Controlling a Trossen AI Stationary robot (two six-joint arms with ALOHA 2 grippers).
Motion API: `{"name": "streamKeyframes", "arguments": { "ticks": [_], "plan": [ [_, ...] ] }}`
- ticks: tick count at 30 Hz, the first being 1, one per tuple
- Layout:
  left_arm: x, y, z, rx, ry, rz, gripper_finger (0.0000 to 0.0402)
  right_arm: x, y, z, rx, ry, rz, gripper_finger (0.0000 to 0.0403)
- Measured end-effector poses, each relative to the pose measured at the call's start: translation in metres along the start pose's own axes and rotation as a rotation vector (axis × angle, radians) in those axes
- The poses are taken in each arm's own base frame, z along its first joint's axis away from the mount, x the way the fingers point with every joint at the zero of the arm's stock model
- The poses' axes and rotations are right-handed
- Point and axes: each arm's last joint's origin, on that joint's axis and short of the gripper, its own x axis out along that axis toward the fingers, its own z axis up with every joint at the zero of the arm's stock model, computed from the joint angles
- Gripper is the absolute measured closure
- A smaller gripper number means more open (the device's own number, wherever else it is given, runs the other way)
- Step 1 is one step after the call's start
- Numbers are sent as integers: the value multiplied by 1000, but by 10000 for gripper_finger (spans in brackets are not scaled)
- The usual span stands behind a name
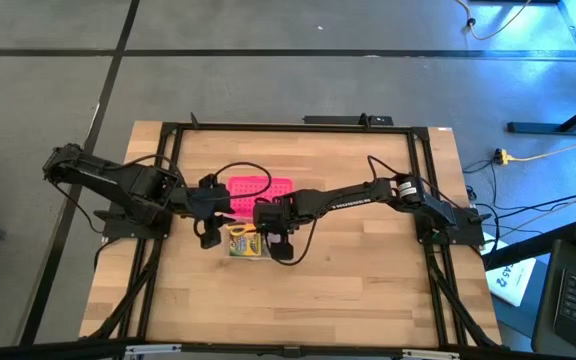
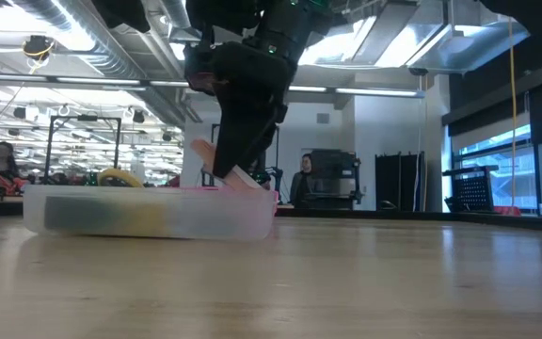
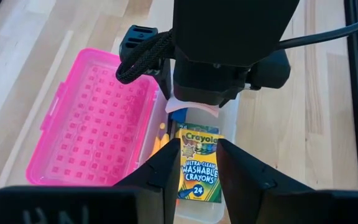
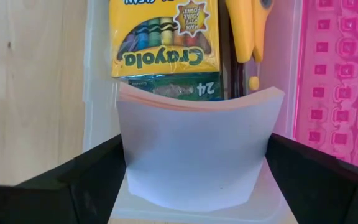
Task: Pack school essentials
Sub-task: Put the pink sticky note into the pink supply box, then close the pink supply box
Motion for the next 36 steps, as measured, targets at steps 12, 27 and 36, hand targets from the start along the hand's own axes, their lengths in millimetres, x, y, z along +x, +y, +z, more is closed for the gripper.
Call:
{"name": "streamKeyframes", "arguments": {
  "ticks": [12, 27, 36],
  "plan": [
    [0, 0, 0, 0, 0, 0, 304, 0, -1, 0, 2, -3, 0, 33],
    [0, 0, 0, 0, 0, 0, 304, 4, -1, -1, 0, -6, -8, 4],
    [0, 0, 0, 1, 1, 0, 304, 4, -1, 0, 0, -17, -7, 3]
  ]
}}
